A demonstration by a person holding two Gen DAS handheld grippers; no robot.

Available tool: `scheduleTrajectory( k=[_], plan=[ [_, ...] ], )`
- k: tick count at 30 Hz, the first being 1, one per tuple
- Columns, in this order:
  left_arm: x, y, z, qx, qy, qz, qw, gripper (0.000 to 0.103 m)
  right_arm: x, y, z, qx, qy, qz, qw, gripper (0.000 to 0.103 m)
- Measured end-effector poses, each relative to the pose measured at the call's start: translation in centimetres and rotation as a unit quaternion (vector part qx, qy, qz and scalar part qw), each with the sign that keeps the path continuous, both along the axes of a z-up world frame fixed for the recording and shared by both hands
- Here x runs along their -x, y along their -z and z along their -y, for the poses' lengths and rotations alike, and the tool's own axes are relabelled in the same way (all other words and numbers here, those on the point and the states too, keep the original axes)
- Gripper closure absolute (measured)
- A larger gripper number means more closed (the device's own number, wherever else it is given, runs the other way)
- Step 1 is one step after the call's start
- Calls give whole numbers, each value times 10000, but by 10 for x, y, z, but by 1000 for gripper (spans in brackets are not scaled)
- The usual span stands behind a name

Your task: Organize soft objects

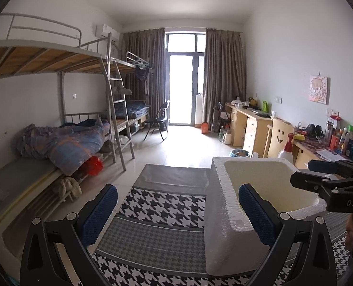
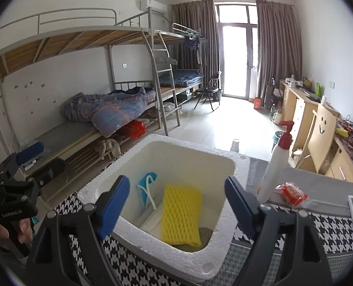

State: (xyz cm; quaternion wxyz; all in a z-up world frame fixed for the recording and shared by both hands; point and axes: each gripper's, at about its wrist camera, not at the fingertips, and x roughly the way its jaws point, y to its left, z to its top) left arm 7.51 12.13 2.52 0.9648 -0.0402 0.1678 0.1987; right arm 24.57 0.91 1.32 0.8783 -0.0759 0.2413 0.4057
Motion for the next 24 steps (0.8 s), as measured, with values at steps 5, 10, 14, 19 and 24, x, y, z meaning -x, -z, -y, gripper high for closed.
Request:
scheduleTrajectory(
  k=[5, 10, 14, 19, 24],
  plan=[
    [3, -2, -1, -11, 30, 22, 10000, 1, 4, -1, 2, -5, 8, 6, 10000, 18],
    [7, -6, 4, -26, 61, 60, 10000, 1, 10, -4, 8, -43, 41, 53, 10000, 14],
    [12, -9, 10, -47, 88, 111, 9999, 1, 18, -8, 15, -150, 25, 143, 9998, 10],
    [18, -13, 20, -119, 129, 137, 9998, 1, 26, -11, 24, -262, 7, 173, 9995, 6],
    [26, -18, 31, -134, 167, 181, 9996, 1, 29, -13, 30, -308, 27, 140, 9994, 3]
  ],
)
